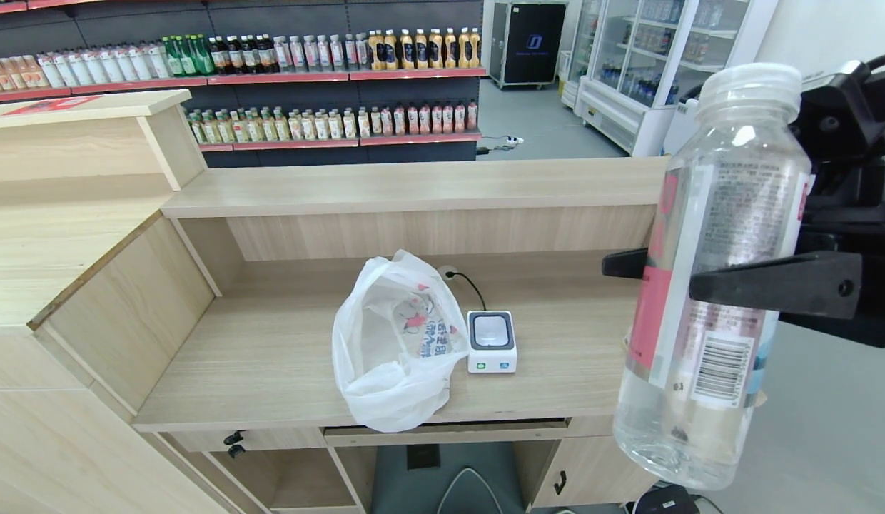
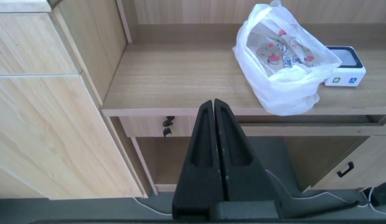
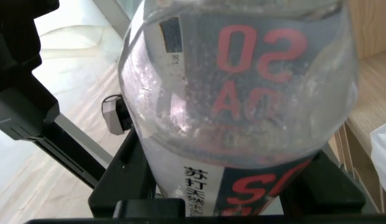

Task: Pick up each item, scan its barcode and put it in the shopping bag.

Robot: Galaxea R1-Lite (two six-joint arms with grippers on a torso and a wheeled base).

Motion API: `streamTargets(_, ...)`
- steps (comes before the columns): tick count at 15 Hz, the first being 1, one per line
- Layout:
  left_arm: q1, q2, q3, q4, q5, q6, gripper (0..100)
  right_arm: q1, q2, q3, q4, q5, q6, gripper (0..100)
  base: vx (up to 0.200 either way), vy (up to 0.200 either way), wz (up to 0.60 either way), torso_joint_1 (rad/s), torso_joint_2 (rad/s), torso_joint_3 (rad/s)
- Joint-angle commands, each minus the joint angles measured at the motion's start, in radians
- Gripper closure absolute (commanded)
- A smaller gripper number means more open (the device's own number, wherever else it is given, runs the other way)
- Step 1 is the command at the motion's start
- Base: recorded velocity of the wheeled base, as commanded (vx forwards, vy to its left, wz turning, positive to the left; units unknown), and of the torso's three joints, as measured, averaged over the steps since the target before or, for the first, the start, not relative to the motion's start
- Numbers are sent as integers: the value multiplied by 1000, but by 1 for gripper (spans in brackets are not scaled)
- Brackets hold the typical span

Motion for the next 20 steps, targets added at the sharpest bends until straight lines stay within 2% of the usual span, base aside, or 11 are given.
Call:
streamTargets(1, 1, 0, 0, 0, 1, 0, 100, -4, 7, 13, 0, 1, -31, 100, 0, 0, 0, 0, 0, 0)
streamTargets(3, 1, 0, 0, 0, 1, 0, 100, -25, 26, 21, 2, -1, -87, 100, 0, 0, 0, 0, 0, 0)
streamTargets(9, 1, 0, 0, 0, 1, 0, 100, -41, 15, 23, 6, -2, -88, 100, 0, 0, 0, 0, 0, 0)
streamTargets(11, 1, 0, 0, 0, 1, 0, 100, -106, 6, 18, 8, -7, -88, 100, 0, 0, 0, 0, 0, 0)
streamTargets(14, 1, 0, 0, 0, 1, 0, 100, -295, 7, -8, 19, -45, -94, 100, 0, 0, 0, 0, 0, 0)
streamTargets(15, 1, 0, 0, 0, 1, 0, 100, -383, 1, -14, 46, -134, -106, 100, 0, 0, 0, 0, 0, 0)
streamTargets(16, 1, 0, 0, 0, 1, 0, 100, -410, 0, -14, 79, -223, -129, 100, 0, 0, 0, 0, 0, 0)
streamTargets(17, 1, 0, 0, 0, 1, 0, 100, -427, 7, -37, 192, -404, -209, 100, 0, 0, 0, 0, 0, 0)
streamTargets(18, 1, 0, 0, 0, 1, 0, 100, -439, 18, -51, 269, -522, -294, 100, 0, 0, 0, 0, 0, 0)
streamTargets(19, -1, 0, 0, 0, 1, 0, 100, -449, 26, -52, 289, -572, -332, 100, 0, 0, 0, 0, 0, 0)
streamTargets(20, 1, 0, 0, 0, 1, 0, 100, -458, 52, -45, 312, -776, -452, 100, 0, 0, 0, 0, 0, 0)
